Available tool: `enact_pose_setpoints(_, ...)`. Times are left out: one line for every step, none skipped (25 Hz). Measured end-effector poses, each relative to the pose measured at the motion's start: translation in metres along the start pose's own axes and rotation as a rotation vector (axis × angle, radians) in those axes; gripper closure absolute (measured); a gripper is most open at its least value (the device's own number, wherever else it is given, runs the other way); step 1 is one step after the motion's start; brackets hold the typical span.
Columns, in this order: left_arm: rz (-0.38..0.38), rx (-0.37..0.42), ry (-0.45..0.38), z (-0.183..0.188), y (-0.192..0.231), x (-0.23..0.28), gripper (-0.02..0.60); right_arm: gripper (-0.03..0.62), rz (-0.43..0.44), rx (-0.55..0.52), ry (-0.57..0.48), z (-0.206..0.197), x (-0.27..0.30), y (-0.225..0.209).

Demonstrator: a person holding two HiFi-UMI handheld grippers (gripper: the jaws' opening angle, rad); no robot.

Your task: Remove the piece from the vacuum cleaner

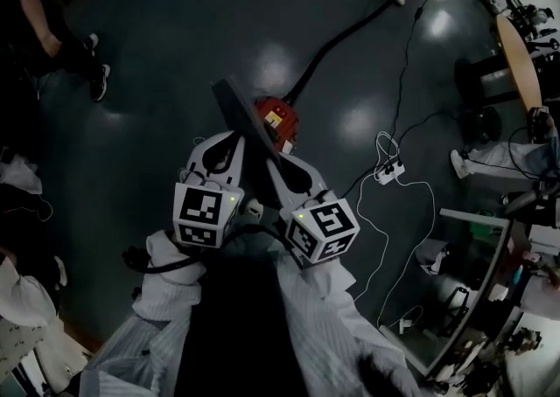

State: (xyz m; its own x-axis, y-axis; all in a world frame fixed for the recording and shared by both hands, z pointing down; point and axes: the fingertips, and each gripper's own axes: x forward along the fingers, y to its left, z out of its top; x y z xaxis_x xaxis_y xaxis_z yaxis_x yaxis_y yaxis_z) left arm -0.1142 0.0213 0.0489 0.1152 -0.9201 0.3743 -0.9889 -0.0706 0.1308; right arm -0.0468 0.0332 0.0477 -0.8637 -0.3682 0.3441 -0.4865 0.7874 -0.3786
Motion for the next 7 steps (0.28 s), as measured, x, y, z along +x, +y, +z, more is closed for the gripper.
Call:
enact_pose_setpoints(0.001,0.001,0.002,-0.0004,-0.0004,0.0004,0.575,0.566,0.001,0.004,-0.001,0.0003,-0.0006,-0.0009)
enact_pose_setpoints(0.002,0.002,0.004,-0.0009,-0.0004,0.0009,0.575,0.566,0.001,0.008,-0.002,0.0006,-0.0009,-0.0019)
enact_pose_setpoints(0.003,0.004,0.005,-0.0013,-0.0003,0.0018,0.575,0.566,0.002,0.011,-0.004,0.001,-0.0008,-0.0031)
enact_pose_setpoints(0.004,0.004,0.006,-0.0019,-0.0001,0.0028,0.575,0.566,0.002,0.013,-0.005,0.0011,-0.0004,-0.0043)
enact_pose_setpoints(0.005,0.005,0.007,-0.0027,0.0003,0.004,0.575,0.566,0.002,0.015,-0.005,0.0011,0.0002,-0.0055)
enact_pose_setpoints(0.006,0.005,0.009,-0.0034,0.0008,0.0052,0.575,0.566,0.003,0.017,-0.005,0.001,0.0009,-0.0065)
enact_pose_setpoints(0.007,0.005,0.01,-0.0042,0.0012,0.0065,0.575,0.566,0.004,0.018,-0.004,0.0008,0.0016,-0.0076)
